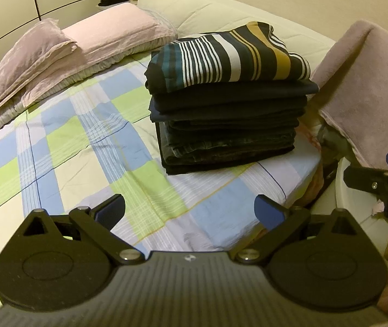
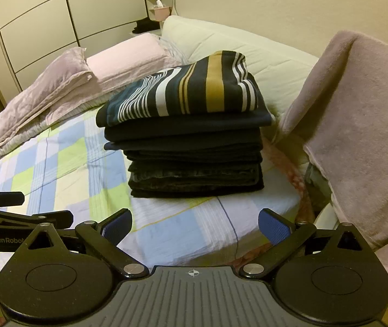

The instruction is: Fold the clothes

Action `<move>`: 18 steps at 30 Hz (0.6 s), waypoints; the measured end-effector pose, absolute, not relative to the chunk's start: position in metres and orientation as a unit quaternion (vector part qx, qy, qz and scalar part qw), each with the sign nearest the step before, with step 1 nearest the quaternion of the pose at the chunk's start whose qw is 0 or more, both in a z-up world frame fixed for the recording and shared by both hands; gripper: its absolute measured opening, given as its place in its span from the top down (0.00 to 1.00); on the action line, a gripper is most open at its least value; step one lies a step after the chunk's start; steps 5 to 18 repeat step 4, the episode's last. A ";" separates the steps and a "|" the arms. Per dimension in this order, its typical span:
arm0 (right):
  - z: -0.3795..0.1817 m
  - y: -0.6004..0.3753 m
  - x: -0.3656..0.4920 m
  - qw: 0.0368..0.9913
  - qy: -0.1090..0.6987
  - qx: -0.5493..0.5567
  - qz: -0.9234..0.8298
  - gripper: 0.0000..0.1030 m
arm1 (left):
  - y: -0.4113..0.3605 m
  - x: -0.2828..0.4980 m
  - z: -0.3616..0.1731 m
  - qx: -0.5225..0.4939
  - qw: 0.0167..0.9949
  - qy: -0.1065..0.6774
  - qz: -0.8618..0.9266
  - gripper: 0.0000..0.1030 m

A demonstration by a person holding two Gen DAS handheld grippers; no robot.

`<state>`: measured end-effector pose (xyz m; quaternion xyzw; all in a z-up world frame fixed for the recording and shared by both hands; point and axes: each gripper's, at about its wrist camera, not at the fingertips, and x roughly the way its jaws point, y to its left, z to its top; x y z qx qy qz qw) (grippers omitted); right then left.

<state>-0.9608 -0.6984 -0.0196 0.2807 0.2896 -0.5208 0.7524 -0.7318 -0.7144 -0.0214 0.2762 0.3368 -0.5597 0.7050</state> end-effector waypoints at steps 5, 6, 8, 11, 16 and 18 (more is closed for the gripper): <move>-0.020 -0.700 -0.961 0.753 0.290 0.282 -0.520 0.02 | -0.715 -0.734 -0.020 0.271 0.706 0.327 -0.567 0.03; -0.020 -0.700 -0.961 0.753 0.290 0.282 -0.520 0.02 | -0.715 -0.734 -0.020 0.271 0.706 0.327 -0.567 0.03; -0.020 -0.700 -0.961 0.753 0.290 0.282 -0.520 0.02 | -0.715 -0.734 -0.020 0.271 0.706 0.327 -0.567 0.03; -0.020 -0.700 -0.961 0.753 0.290 0.282 -0.520 0.02 | -0.715 -0.734 -0.020 0.271 0.706 0.327 -0.567 0.03; -0.020 -0.700 -0.961 0.753 0.290 0.282 -0.520 0.02 | -0.715 -0.734 -0.020 0.271 0.706 0.327 -0.567 0.03; -0.020 -0.700 -0.961 0.753 0.290 0.282 -0.520 0.02 | -0.715 -0.734 -0.020 0.271 0.706 0.327 -0.567 0.03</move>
